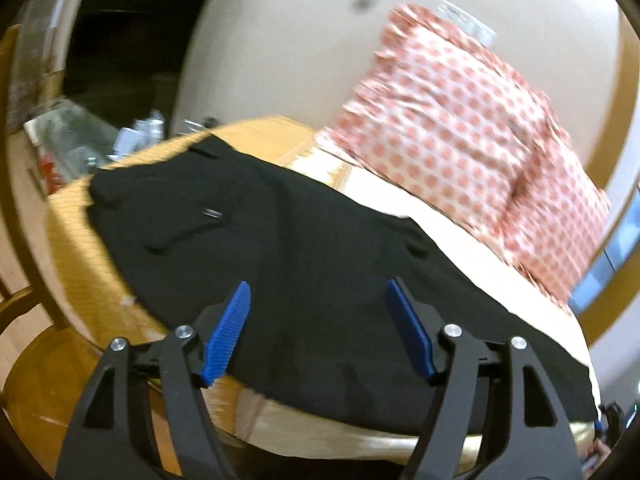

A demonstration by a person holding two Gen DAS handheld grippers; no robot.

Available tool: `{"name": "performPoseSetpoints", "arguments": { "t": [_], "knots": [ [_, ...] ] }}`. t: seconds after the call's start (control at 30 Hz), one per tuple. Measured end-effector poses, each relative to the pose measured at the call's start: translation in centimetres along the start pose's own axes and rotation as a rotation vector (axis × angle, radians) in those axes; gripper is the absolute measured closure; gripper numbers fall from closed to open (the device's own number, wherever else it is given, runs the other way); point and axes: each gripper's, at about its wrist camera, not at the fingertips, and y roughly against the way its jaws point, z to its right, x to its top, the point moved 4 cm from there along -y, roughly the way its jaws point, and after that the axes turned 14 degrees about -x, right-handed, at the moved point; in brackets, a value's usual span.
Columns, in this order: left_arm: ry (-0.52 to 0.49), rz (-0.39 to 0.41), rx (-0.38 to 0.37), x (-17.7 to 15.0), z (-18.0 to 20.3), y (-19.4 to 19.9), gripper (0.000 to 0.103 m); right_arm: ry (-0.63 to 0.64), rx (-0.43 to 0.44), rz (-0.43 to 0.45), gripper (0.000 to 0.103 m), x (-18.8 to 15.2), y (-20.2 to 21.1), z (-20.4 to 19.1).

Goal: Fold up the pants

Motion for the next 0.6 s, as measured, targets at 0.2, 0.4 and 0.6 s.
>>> {"name": "performPoseSetpoints", "arguments": {
  "t": [0.2, 0.4, 0.6],
  "knots": [
    [-0.011, -0.081, -0.032, -1.8, 0.6, -2.9, 0.028, 0.090, 0.135, -0.038, 0.061, -2.8, 1.0, -2.3],
    [-0.030, -0.110, -0.043, -2.8, 0.3, -3.6, 0.023, 0.105, 0.217, -0.043, 0.070, -4.3, 1.1, -3.5],
    [-0.111, -0.123, -0.057, -3.5, 1.0, -3.9, 0.009, -0.056, 0.210, -0.061, 0.097, -2.8, -1.1, -2.4]
  ]
}}
